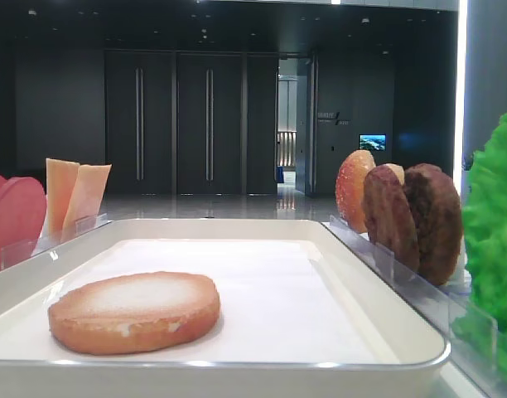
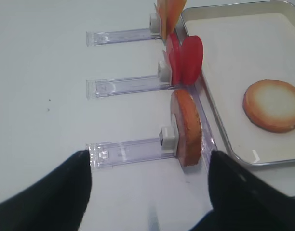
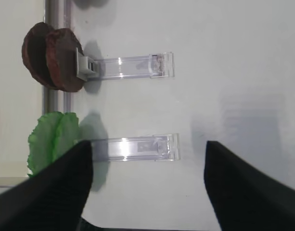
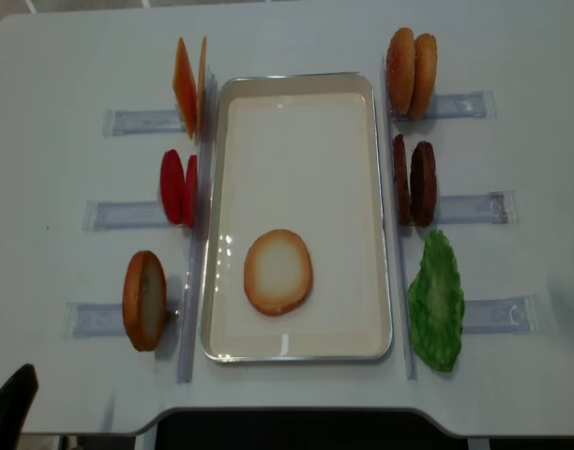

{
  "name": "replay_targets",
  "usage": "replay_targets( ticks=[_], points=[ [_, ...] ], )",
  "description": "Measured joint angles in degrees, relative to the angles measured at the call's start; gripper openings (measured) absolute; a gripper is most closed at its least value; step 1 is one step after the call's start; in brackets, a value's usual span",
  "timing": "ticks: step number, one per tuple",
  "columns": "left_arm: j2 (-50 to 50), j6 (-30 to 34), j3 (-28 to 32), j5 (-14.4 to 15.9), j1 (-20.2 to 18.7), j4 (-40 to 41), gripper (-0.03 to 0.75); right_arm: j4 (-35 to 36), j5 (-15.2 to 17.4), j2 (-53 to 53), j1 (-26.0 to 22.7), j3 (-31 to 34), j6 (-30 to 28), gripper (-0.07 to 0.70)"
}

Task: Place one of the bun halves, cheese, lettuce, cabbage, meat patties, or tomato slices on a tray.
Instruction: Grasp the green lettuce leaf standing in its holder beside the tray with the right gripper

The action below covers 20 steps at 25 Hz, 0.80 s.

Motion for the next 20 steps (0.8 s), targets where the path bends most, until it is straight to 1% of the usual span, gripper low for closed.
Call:
replay_targets(
  ticks=[4, 8, 13, 20],
  points=[
    [0.0, 0.0, 0.0, 0.0, 0.0, 0.0, 0.576, 1.8, 0.1, 0.6, 3.5, -0.1, 2.9, 0.468],
    [0.0, 0.0, 0.0, 0.0, 0.0, 0.0, 0.576, 1.0, 0.1, 0.8, 9.6, -0.1, 9.4, 0.468],
    [0.0, 0.0, 0.0, 0.0, 0.0, 0.0, 0.576, -2.0, 0.2, 0.9, 20.1, -0.1, 19.3, 0.468],
    [0.0, 0.0, 0.0, 0.0, 0.0, 0.0, 0.576, -10.9, 0.2, 4.5, 35.2, -0.1, 32.9, 0.468]
  ],
)
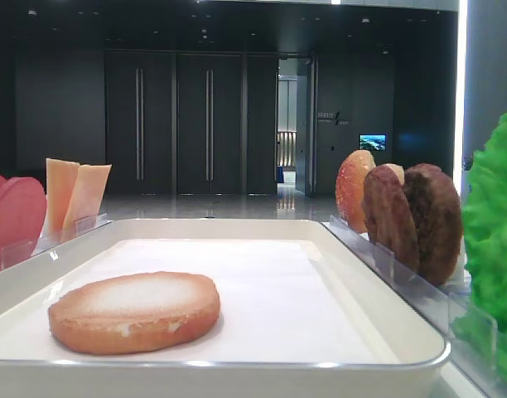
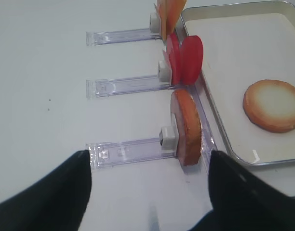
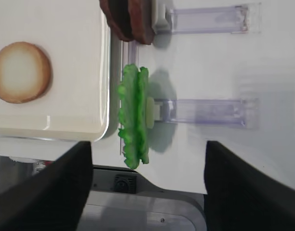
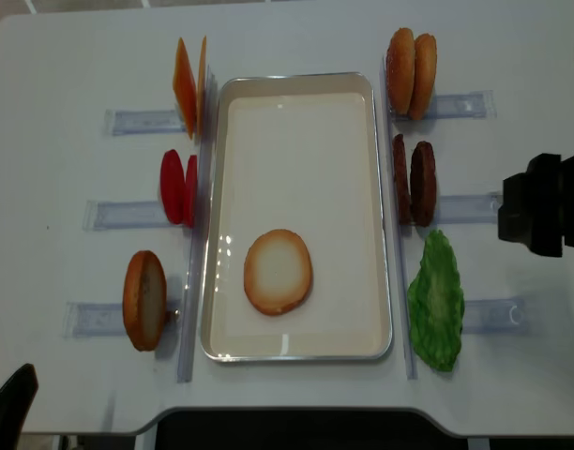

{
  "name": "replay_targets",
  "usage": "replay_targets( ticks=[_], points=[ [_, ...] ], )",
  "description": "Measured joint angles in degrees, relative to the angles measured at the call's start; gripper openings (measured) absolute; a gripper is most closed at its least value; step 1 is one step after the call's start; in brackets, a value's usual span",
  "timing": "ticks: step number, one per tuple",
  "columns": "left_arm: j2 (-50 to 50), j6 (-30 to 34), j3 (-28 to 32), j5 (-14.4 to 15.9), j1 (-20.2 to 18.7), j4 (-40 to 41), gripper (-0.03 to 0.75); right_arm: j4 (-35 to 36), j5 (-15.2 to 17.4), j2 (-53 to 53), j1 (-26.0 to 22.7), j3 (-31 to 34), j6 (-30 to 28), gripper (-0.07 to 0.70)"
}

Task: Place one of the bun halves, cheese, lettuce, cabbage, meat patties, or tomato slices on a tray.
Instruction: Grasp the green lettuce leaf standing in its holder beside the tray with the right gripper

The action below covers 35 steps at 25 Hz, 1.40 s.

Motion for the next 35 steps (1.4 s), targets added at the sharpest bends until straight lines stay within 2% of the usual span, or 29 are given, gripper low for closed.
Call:
replay_targets(
  ticks=[4, 7, 10, 15, 20, 35],
  points=[
    [0.0, 0.0, 0.0, 0.0, 0.0, 0.0, 0.576, -3.8, 0.0, 3.5, 6.2, 0.0, 5.1, 0.468],
    [0.0, 0.0, 0.0, 0.0, 0.0, 0.0, 0.576, -4.5, -0.1, 5.5, 7.8, 0.0, 6.6, 0.468],
    [0.0, 0.0, 0.0, 0.0, 0.0, 0.0, 0.576, -4.6, -0.4, 7.1, 8.1, 0.0, 7.9, 0.468],
    [0.0, 0.0, 0.0, 0.0, 0.0, 0.0, 0.576, -4.7, -3.3, 10.3, 8.3, 0.0, 8.3, 0.468],
    [0.0, 0.0, 0.0, 0.0, 0.0, 0.0, 0.576, -5.1, -4.9, 14.2, 8.3, 0.0, 8.3, 0.468],
    [0.0, 0.0, 0.0, 0.0, 0.0, 0.0, 0.576, -5.1, -5.2, 20.5, 8.3, 0.0, 8.4, 0.468]
  ],
)
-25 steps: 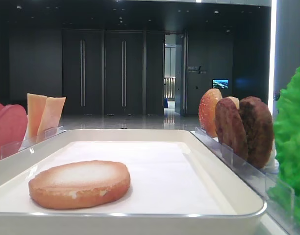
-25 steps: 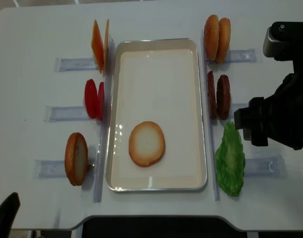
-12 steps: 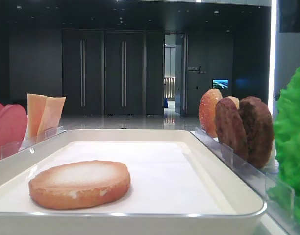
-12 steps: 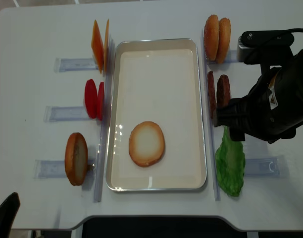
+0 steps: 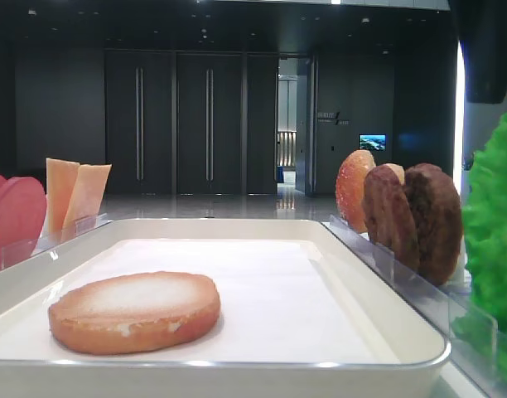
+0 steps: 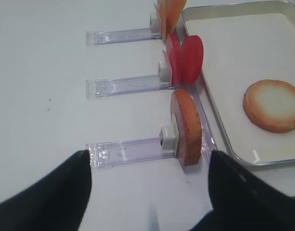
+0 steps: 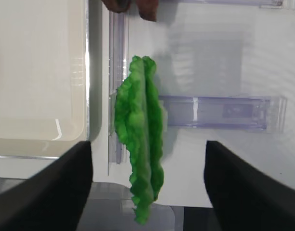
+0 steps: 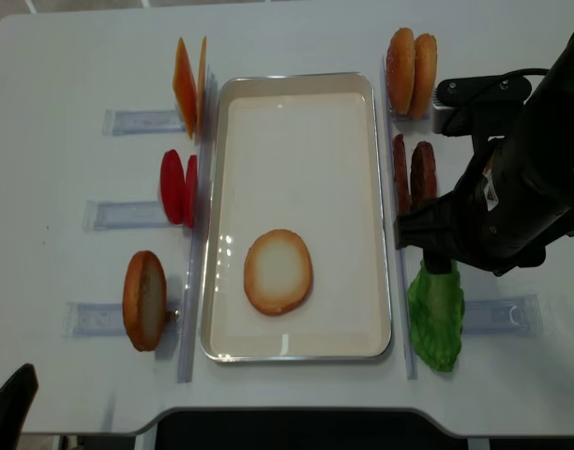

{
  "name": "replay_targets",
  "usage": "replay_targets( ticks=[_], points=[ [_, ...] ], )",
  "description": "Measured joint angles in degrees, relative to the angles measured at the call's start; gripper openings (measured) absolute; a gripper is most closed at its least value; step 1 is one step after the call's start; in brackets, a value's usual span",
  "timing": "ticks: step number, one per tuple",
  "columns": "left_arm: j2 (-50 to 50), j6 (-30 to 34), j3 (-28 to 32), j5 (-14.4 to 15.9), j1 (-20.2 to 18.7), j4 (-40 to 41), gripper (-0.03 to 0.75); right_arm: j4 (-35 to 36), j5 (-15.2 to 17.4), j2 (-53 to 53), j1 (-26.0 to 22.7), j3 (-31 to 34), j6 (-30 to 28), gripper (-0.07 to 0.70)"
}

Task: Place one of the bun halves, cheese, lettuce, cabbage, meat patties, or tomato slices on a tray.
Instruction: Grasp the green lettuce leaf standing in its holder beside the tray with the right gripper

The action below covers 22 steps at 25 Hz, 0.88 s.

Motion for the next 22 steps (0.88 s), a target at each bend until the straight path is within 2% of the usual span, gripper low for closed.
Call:
replay_targets(
  ticks=[6, 18, 22],
  points=[
    [0.0, 0.0, 0.0, 0.0, 0.0, 0.0, 0.576, 1.2, -1.5, 0.8, 0.0, 0.9, 0.0, 0.449],
    [0.0, 0.0, 0.0, 0.0, 0.0, 0.0, 0.576, 1.2, -1.3, 0.8, 0.0, 1.2, 0.0, 0.248],
    [0.0, 0.0, 0.0, 0.0, 0.0, 0.0, 0.576, 1.4, -1.3, 0.8, 0.0, 1.2, 0.0, 0.226]
  ],
)
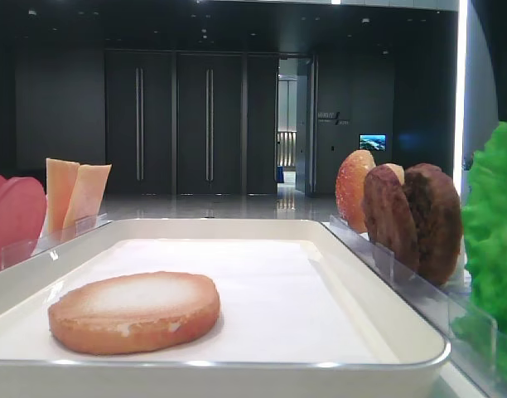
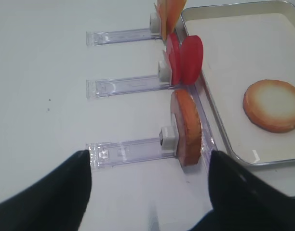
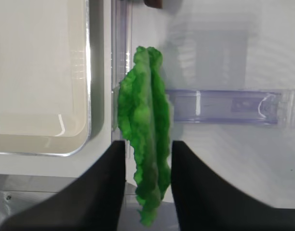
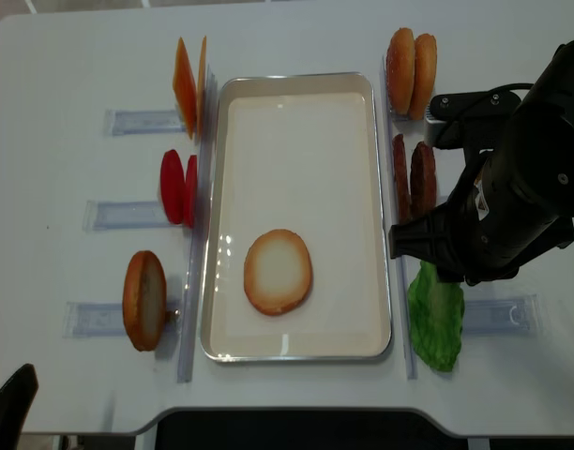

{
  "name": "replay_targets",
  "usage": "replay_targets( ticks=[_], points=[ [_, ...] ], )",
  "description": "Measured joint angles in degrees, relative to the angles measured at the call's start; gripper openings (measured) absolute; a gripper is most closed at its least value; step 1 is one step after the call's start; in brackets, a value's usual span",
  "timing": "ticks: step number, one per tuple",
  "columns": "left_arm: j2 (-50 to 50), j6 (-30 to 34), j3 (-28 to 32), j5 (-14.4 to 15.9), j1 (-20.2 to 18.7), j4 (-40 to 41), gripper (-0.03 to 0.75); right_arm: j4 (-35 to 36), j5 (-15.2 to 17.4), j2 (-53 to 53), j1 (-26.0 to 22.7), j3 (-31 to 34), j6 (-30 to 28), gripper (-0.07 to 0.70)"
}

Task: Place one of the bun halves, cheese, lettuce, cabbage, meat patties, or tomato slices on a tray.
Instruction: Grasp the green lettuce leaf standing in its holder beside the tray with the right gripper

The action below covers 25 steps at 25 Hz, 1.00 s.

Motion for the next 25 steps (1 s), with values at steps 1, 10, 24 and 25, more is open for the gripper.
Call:
replay_targets(
  ticks=[1, 10, 24, 25],
  points=[
    [0.0, 0.0, 0.0, 0.0, 0.0, 0.0, 0.576, 0.1, 0.0, 0.0, 0.0, 0.0, 0.0, 0.224],
    [0.0, 0.0, 0.0, 0.0, 0.0, 0.0, 0.576, 0.2, 0.0, 0.0, 0.0, 0.0, 0.0, 0.142],
    [0.0, 0.0, 0.0, 0.0, 0.0, 0.0, 0.576, 1.9, 0.0, -0.1, 0.0, 0.0, 0.0, 0.004],
    [0.0, 0.0, 0.0, 0.0, 0.0, 0.0, 0.576, 2.6, 0.0, -0.2, 0.0, 0.0, 0.0, 0.004]
  ],
)
